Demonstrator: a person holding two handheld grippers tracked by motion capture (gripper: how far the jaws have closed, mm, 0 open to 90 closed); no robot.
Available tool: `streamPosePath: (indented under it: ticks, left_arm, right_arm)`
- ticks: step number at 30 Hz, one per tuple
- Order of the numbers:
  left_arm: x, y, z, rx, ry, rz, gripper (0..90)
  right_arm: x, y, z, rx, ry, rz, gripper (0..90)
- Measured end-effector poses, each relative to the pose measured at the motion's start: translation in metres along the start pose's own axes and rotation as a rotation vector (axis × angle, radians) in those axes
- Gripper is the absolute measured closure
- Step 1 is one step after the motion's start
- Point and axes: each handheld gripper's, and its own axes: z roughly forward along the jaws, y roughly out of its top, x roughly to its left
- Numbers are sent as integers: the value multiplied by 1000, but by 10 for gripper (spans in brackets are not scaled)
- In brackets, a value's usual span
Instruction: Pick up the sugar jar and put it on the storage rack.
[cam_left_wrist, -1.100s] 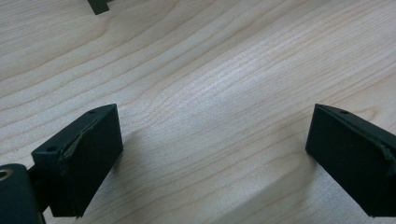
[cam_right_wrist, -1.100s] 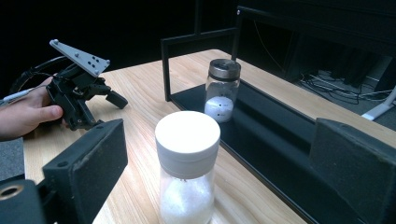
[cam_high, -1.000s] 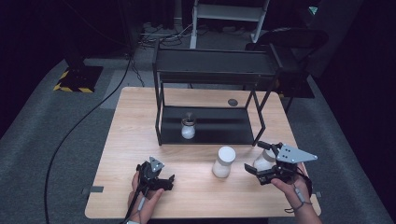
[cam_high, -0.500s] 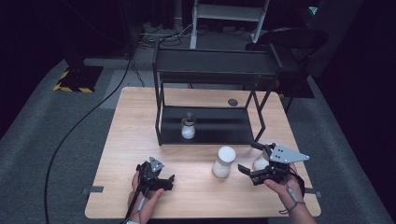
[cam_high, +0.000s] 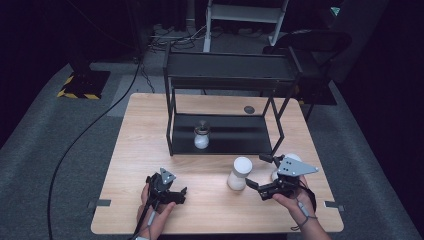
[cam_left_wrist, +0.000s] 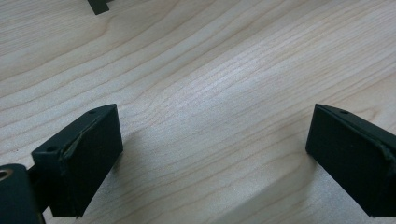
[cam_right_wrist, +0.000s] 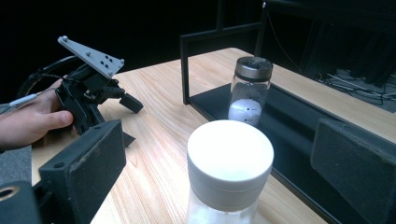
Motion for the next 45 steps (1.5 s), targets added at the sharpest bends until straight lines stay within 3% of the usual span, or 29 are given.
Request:
streamPosePath:
  ticks: [15, 26, 39, 42, 45]
  left_arm:
    - [0, 0, 0, 0, 0, 0, 37]
    - [0, 0, 0, 0, 0, 0, 35]
    - [0, 1, 0, 3, -1, -1, 34]
    - [0, 1, 0, 3, -1, -2, 32]
    - [0, 1, 0, 3, -2, -2, 31]
  right_arm:
    - [-2, -8, 22, 73, -29, 30, 44]
    - [-8, -11, 37, 115, -21, 60, 73]
    - [-14, -1, 56, 201, -12, 100, 238]
    - [-12, 3, 57, 209, -7, 77, 315]
    - [-8, 8, 58, 222, -14, 53, 330]
